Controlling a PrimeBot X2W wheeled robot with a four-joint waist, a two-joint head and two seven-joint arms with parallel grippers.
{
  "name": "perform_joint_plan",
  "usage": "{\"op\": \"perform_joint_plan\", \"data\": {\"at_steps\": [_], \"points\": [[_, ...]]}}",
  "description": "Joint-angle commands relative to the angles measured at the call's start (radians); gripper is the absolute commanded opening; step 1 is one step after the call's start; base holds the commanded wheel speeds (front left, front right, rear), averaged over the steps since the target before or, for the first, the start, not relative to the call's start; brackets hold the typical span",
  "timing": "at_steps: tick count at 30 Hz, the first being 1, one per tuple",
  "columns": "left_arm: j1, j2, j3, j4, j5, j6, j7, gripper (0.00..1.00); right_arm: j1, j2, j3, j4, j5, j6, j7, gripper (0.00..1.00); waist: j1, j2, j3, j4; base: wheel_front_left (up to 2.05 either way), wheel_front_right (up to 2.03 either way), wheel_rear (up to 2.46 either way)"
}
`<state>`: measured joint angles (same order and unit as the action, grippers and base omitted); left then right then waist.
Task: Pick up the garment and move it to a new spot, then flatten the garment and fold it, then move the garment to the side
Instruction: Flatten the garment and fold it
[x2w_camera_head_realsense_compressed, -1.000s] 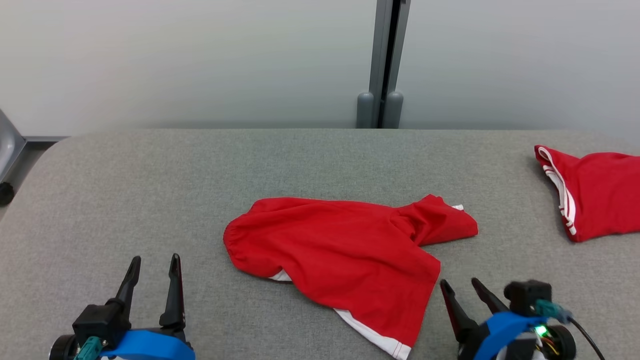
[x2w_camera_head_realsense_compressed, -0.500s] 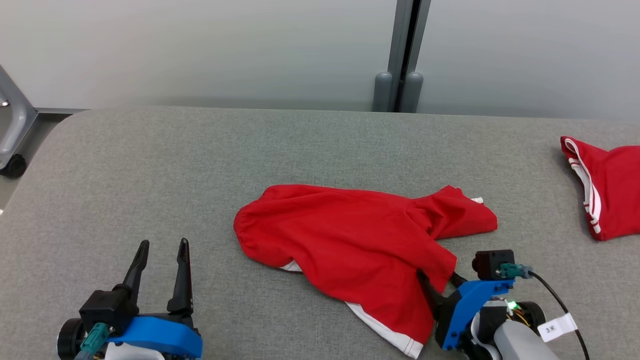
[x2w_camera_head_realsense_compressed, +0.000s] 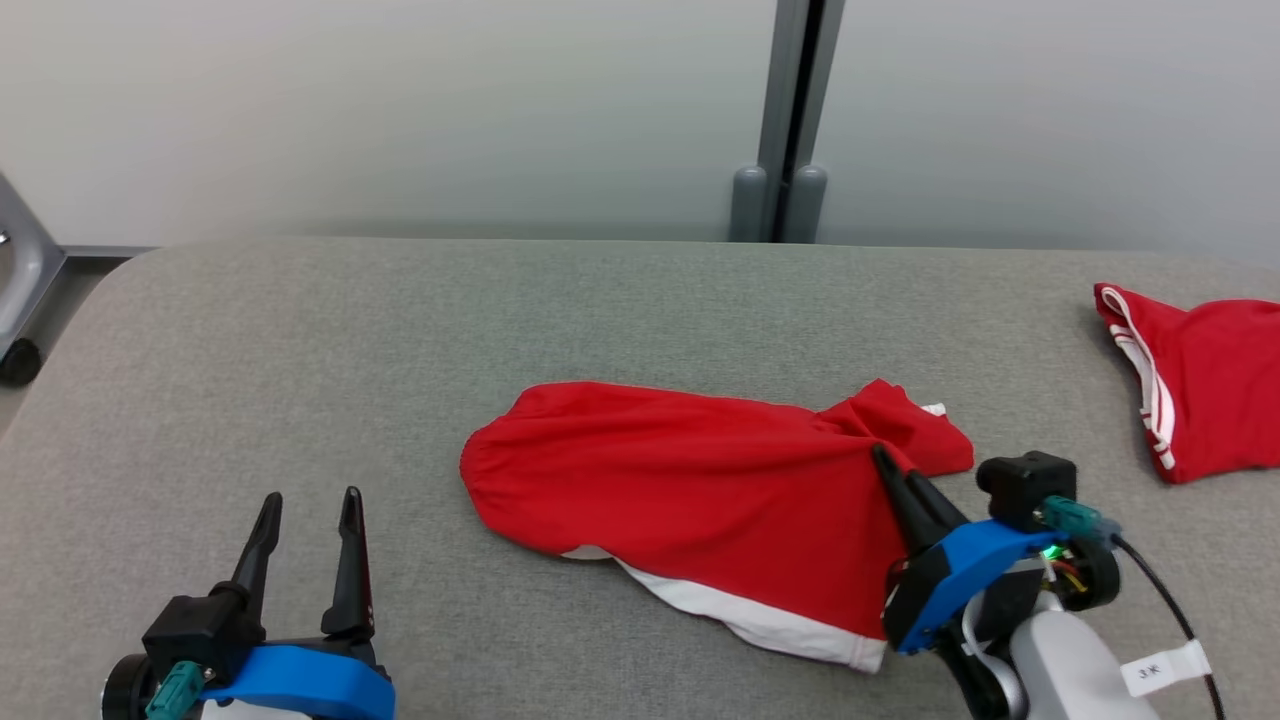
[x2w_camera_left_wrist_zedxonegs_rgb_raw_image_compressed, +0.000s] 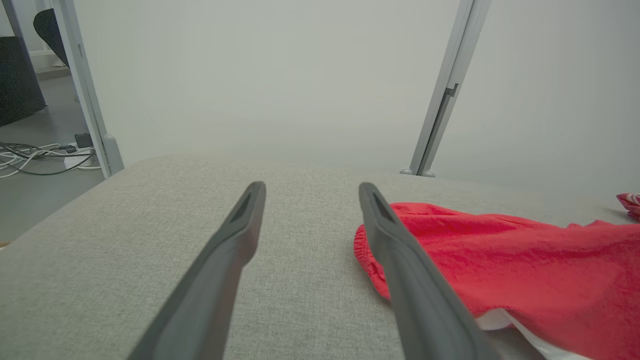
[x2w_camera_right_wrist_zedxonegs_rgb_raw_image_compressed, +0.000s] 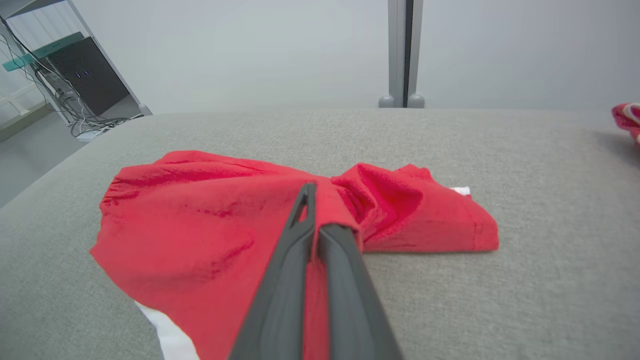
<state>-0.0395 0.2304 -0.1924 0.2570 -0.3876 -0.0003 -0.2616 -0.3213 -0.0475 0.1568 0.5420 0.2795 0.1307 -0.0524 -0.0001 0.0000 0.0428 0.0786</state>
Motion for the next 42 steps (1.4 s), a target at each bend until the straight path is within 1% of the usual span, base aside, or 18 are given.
{"op": "perform_joint_plan", "data": {"at_steps": [1, 5, 7, 9, 13, 17, 18, 19, 20, 21, 23, 26, 28, 29, 30, 31, 36, 42], "points": [[0.006, 0.002, 0.01, -0.008, 0.003, 0.003, -0.004, 1.0, 0.031, -0.006, -0.026, -0.066, -0.034, 0.0, 0.024, 0.0, 0.0001, 0.0, -0.004, -0.012, 0.0, 0.0, 0.0], [0.006, -0.004, 0.012, -0.013, 0.009, -0.005, -0.004, 1.0, 0.078, -0.005, -0.11, -0.234, -0.115, 0.0, 0.107, 0.0, 0.0001, 0.0, 0.002, -0.022, 0.0, 0.0, 0.0], [-0.005, -0.008, 0.008, -0.014, 0.014, -0.009, -0.004, 1.0, 0.07, -0.008, -0.152, -0.269, -0.16, 0.0, 0.15, 0.0, 0.0001, 0.0, 0.009, -0.019, 0.0, 0.0, 0.0], [-0.017, -0.012, 0.003, -0.013, 0.017, -0.013, -0.004, 1.0, 0.038, -0.016, -0.188, -0.28, -0.179, 0.0, 0.177, 0.0, 0.0001, 0.0, 0.019, -0.011, 0.0, 0.0, 0.0], [-0.042, -0.017, -0.01, -0.006, 0.027, -0.026, -0.004, 1.0, -0.041, -0.049, -0.237, -0.202, -0.199, 0.0, 0.212, 0.0, 0.0001, 0.0, 0.043, 0.011, 0.0, 0.0, 0.0], [-0.07, -0.023, -0.023, 0.0, 0.035, -0.034, -0.004, 1.0, -0.146, -0.076, -0.276, -0.079, -0.211, 0.0, 0.18, 0.0, 0.0001, 0.0, 0.074, 0.037, 0.0, 0.0, 0.0], [-0.07, -0.023, -0.023, 0.0, 0.035, -0.034, -0.004, 1.0, -0.146, -0.076, -0.276, -0.079, -0.211, 0.0, 0.18, 0.0, 0.0001, 0.0, 0.074, 0.037, 0.0, 0.0, 0.0], [-0.082, -0.026, -0.026, 0.002, 0.037, -0.037, -0.004, 1.0, -0.194, -0.078, -0.3, -0.012, -0.218, 0.0, 0.158, 0.0, 0.0001, 0.0, 0.088, 0.046, 0.0, 0.0, 0.0], [-0.087, -0.027, -0.028, 0.004, 0.038, -0.04, -0.004, 1.0, -0.215, -0.076, -0.315, 0.022, -0.223, 0.0, 0.148, 0.24, 0.0001, 0.0, 0.094, 0.05, 0.0, 0.0, 0.0], [-0.091, -0.028, -0.028, 0.005, 0.039, -0.042, -0.004, 1.0, -0.233, -0.074, -0.323, 0.051, -0.229, 0.0, 0.135, 1.0, 0.0001, 0.0, 0.097, 0.054, 0.0, 0.0, 0.0], [-0.099, -0.031, -0.03, 0.011, 0.043, -0.045, -0.004, 1.0, -0.256, -0.071, -0.328, 0.101, -0.246, 0.0, 0.111, 1.0, 0.0001, 0.0, 0.099, 0.06, 0.0, 0.0, 0.0], [-0.105, -0.033, -0.032, 0.018, 0.048, -0.048, -0.004, 1.0, -0.262, -0.063, -0.323, 0.14, -0.256, 0.0, 0.065, 1.0, 0.0001, 0.0, 0.094, 0.056, 0.0, 0.0, 0.0], [-0.104, -0.034, -0.031, 0.022, 0.047, -0.05, -0.004, 1.0, -0.255, -0.061, -0.32, 0.142, -0.258, 0.0, 0.044, 1.0, 0.0001, 0.0, 0.089, 0.052, 0.0, 0.0, 0.0], [-0.099, -0.034, -0.027, 0.028, 0.048, -0.048, -0.004, 1.0, -0.227, -0.057, -0.318, 0.133, -0.263, 0.0, -0.006, 1.0, 0.0001, 0.0, 0.077, 0.041, 0.0, 0.0, 0.0], [-0.094, -0.035, -0.026, 0.03, 0.048, -0.048, -0.004, 1.0, -0.208, -0.054, -0.317, 0.125, -0.265, 0.0, -0.029, 1.0, 0.0001, 0.0, 0.07, 0.036, 0.0, 0.0, 0.0], [-0.094, -0.035, -0.026, 0.03, 0.048, -0.048, -0.004, 1.0, -0.208, -0.054, -0.317, 0.125, -0.265, 0.0, -0.029, 1.0, 0.0001, 0.0, 0.07, 0.036, 0.0, 0.0, 0.0], [-0.066, -0.033, -0.011, 0.034, 0.044, -0.045, -0.004, 1.0, -0.102, -0.036, -0.33, 0.046, -0.264, 0.0, -0.108, 1.0, 0.0001, 0.0, 0.033, 0.001, 0.0, 0.0, 0.0], [-0.036, -0.031, 0.0, 0.035, 0.042, -0.041, -0.004, 1.0, 0.057, -0.009, -0.345, -0.087, -0.241, 0.0, -0.115, 1.0, 0.0001, 0.0, 0.0, -0.033, 0.0, 0.0, 0.0]]}}
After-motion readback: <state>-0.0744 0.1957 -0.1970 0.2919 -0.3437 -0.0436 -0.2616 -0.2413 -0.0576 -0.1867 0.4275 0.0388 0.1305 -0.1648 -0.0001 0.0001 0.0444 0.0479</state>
